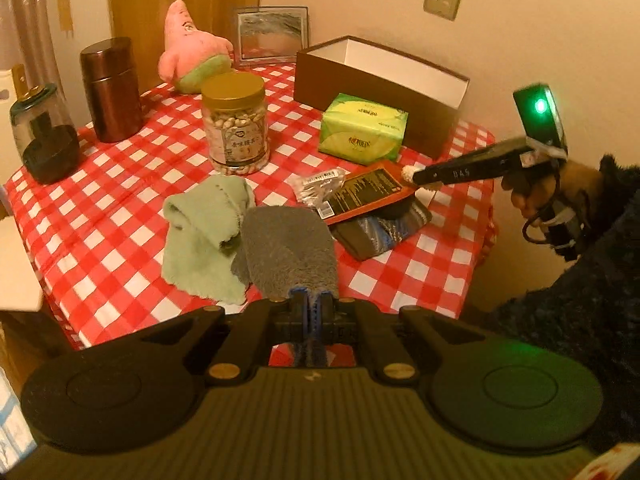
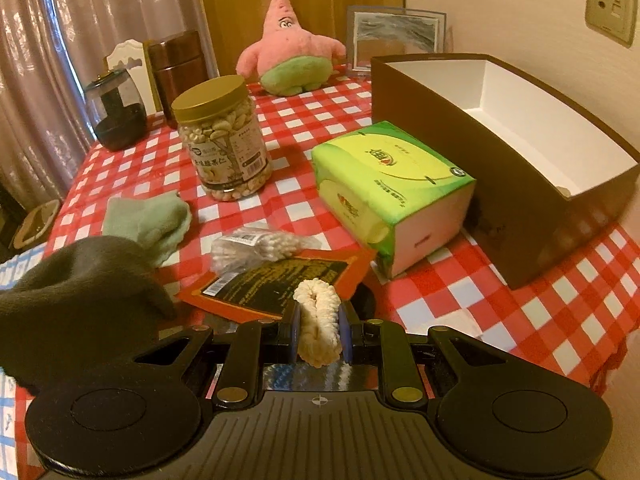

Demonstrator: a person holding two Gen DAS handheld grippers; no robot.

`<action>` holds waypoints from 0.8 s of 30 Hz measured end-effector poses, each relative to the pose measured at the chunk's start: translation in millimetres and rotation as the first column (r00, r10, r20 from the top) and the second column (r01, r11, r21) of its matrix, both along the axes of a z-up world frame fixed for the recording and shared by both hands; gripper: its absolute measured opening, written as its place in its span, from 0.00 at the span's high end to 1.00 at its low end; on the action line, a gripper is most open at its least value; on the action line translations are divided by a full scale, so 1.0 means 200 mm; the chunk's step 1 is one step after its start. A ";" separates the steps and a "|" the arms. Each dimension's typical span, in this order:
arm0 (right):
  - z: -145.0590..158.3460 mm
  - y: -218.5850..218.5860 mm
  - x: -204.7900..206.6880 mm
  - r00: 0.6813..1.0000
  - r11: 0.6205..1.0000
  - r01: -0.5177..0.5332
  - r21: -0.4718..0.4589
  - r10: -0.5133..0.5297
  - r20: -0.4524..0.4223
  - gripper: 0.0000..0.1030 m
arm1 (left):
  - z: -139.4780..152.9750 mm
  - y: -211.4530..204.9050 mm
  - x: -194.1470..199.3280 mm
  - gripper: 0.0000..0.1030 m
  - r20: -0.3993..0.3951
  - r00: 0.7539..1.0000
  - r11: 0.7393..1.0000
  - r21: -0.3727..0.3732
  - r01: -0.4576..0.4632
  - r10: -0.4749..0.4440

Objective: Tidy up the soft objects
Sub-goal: 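Lift the scrunchie with the right gripper while the left gripper grasps the blue cloth, then raise the blue cloth with the left gripper while the right gripper holds the scrunchie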

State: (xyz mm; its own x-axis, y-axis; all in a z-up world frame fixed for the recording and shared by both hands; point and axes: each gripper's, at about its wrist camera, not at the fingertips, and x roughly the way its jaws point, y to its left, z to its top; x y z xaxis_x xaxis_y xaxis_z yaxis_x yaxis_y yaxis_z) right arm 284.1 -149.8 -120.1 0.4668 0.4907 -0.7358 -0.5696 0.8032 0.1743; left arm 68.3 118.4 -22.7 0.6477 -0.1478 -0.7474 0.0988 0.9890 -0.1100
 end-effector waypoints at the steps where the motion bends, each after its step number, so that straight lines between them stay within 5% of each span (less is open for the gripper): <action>1: 0.00 0.00 0.00 1.000 1.000 0.003 0.000 -0.003 -0.002 0.80 | 0.01 0.02 -0.01 0.96 0.002 1.000 1.000 -0.008 -0.008 0.008; 7: -0.01 0.00 -0.01 1.000 1.000 0.004 -0.001 -0.004 -0.011 0.80 | -0.02 0.09 0.05 0.96 0.021 0.998 0.997 -0.065 -0.052 0.053; 16: -0.01 0.03 -0.01 1.000 1.000 -0.009 -0.010 0.009 -0.005 0.80 | -0.36 0.07 0.42 0.96 -0.035 0.993 0.982 -0.149 -0.119 0.115; 21: -0.01 0.00 -0.01 1.000 1.000 0.011 -0.020 -0.011 -0.009 0.80 | -0.50 0.05 0.56 0.92 -0.030 0.987 0.986 -0.048 -0.158 0.156; 24: 0.00 -0.03 0.00 1.000 0.999 0.030 -0.019 -0.030 -0.011 0.80 | -0.53 0.07 0.59 0.73 -0.024 0.985 0.986 0.017 -0.169 0.169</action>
State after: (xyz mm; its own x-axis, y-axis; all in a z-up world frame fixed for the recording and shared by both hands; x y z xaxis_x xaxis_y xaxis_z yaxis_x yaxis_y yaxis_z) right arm 283.2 -155.5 -120.3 0.4728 0.4627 -0.7499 -0.5437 0.8229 0.1650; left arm 186.5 131.9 -129.3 0.6429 -0.0266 -0.7655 -0.0723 0.9928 -0.0952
